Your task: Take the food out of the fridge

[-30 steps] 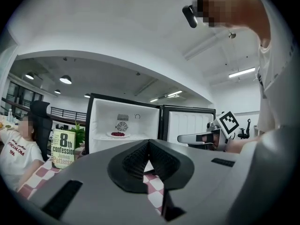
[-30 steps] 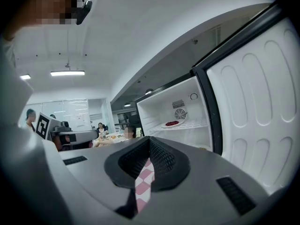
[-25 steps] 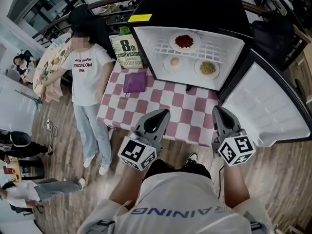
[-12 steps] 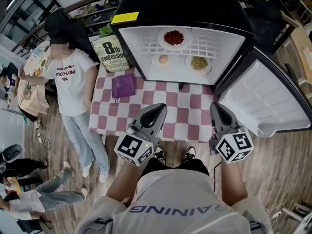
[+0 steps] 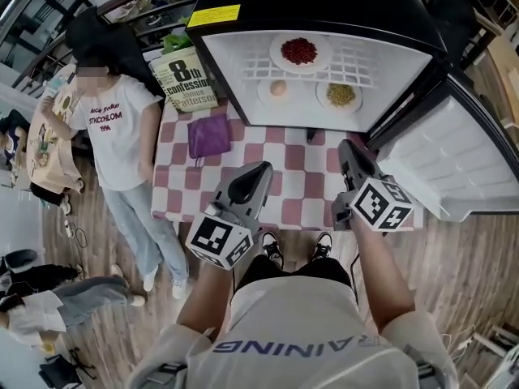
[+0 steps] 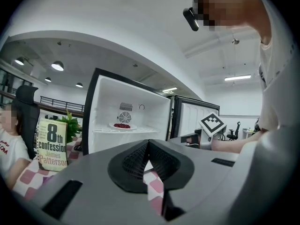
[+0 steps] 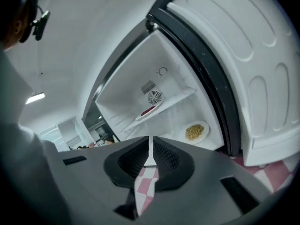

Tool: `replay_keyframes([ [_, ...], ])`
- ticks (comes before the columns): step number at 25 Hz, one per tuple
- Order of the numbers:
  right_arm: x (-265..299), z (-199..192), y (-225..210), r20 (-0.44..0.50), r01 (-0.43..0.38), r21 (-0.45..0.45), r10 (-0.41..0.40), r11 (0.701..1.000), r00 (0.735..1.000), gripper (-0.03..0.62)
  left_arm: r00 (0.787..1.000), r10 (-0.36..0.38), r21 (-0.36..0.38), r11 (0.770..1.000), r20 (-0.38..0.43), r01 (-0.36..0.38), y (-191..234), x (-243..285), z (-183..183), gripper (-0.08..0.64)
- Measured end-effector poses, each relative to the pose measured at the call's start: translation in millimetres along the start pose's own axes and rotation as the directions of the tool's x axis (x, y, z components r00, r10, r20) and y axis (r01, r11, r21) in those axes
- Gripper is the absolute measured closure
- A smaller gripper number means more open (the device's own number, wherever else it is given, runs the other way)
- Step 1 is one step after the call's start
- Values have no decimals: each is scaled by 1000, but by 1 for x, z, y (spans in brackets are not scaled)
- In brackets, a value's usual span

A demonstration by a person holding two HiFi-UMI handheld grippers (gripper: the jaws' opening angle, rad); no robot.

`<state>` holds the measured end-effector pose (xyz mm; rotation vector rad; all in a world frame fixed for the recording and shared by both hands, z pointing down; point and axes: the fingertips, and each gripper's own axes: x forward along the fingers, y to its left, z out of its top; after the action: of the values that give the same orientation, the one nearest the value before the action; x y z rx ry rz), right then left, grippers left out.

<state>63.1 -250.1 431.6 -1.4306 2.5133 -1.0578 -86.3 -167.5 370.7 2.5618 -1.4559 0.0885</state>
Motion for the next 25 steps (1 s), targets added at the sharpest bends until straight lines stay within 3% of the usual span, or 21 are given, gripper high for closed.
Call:
replay_keyframes([
  [3, 26, -5, -19, 1, 62, 115, -62, 991, 998, 550, 1000, 1, -3, 1000, -7, -1, 11, 1, -5, 551],
  [5, 43, -12, -33, -9, 102, 190, -102, 977, 995, 484, 1000, 1, -16, 1000, -14, -1, 19, 2, -10, 551],
  [11, 90, -34, -81, -15, 228, 437, -246, 870, 969, 454, 999, -13, -39, 999, -30, 12, 38, 4, -21, 551],
  [21, 137, -57, -151, -24, 337, 647, -423, 684, 906, 437, 998, -20, -63, 998, -66, 15, 75, 11, -43, 551],
  [25, 144, -60, -167, -43, 365, 661, -452, 656, 891, 437, 997, -24, -60, 998, -75, 19, 78, 13, -45, 551],
])
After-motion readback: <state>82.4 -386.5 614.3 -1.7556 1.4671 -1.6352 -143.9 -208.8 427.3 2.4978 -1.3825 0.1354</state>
